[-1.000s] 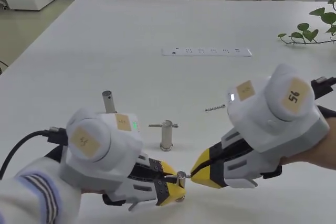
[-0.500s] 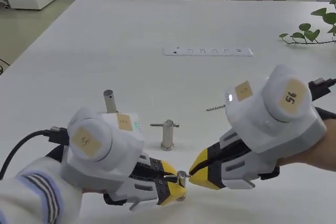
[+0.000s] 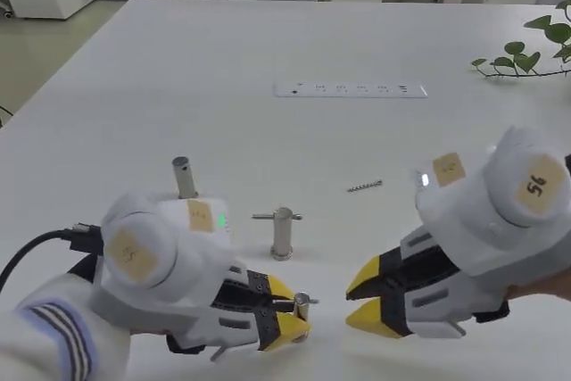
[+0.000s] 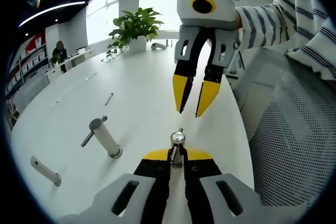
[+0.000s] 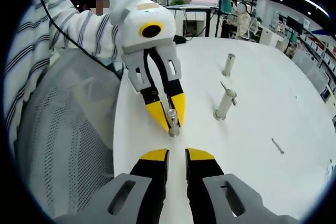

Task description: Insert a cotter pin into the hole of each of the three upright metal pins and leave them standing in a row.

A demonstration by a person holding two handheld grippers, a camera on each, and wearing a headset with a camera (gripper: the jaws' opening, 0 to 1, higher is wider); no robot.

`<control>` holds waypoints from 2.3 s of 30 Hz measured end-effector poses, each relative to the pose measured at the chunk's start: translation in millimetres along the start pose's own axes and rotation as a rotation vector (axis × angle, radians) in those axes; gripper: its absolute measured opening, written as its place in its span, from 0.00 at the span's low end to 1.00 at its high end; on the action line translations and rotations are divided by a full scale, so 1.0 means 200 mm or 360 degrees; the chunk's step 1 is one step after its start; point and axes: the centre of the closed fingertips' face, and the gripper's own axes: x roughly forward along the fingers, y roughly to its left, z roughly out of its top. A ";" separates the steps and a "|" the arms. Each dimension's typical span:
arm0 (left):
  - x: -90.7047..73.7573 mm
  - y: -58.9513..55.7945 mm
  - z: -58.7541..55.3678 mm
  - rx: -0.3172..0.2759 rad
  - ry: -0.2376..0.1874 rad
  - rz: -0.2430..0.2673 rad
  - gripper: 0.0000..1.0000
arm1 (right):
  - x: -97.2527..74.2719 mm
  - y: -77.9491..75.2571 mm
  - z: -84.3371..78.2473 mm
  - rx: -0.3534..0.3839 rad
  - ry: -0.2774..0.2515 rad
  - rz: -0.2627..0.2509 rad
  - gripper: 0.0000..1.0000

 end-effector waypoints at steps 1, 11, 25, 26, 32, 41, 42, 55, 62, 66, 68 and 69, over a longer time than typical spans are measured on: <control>0.00 0.00 0.00 0.0003 0.0001 0.0003 0.07 | -0.01 0.00 -0.01 0.0009 0.0000 -0.0010 0.14; -0.01 0.03 0.05 -0.0022 -0.0024 0.0011 0.07 | -0.14 -0.02 -0.14 0.0189 0.0010 -0.0101 0.17; 0.03 0.16 0.19 0.0050 -0.0014 0.0040 0.07 | -0.24 -0.08 -0.28 0.0270 0.0049 -0.0276 0.22; 0.03 0.16 0.20 0.0052 -0.0013 0.0040 0.07 | -0.25 -0.08 -0.28 0.0283 0.0041 -0.0284 0.23; 0.11 0.19 0.24 0.0076 0.0007 0.0031 0.07 | -0.30 -0.06 -0.31 0.0338 -0.0018 -0.0318 0.28; 0.21 0.22 0.33 0.0115 0.0014 0.0003 0.07 | -0.37 -0.03 -0.33 0.0428 -0.0195 -0.0350 0.38; 0.23 0.22 0.34 0.0119 0.0011 0.0001 0.07 | -0.38 -0.02 -0.33 0.0438 -0.0219 -0.0356 0.42; 0.31 0.27 0.37 0.0146 0.0048 -0.0015 0.07 | -0.40 0.02 -0.39 0.0461 -0.0287 -0.0365 0.71; 0.34 0.31 0.36 0.0138 0.0064 0.0018 0.07 | -0.41 0.02 -0.42 0.0504 -0.0300 -0.0382 0.83; 0.37 0.32 0.36 0.0133 0.0067 -0.0001 0.07 | -0.42 0.03 -0.43 0.0544 -0.0323 -0.0383 0.88; 0.38 0.32 0.36 0.0131 0.0068 -0.0008 0.07 | -0.42 0.04 -0.45 0.0561 -0.0324 -0.0388 0.92; 0.39 0.32 0.37 0.0131 0.0069 -0.0009 0.07 | -0.42 0.04 -0.45 0.0571 -0.0323 -0.0389 0.92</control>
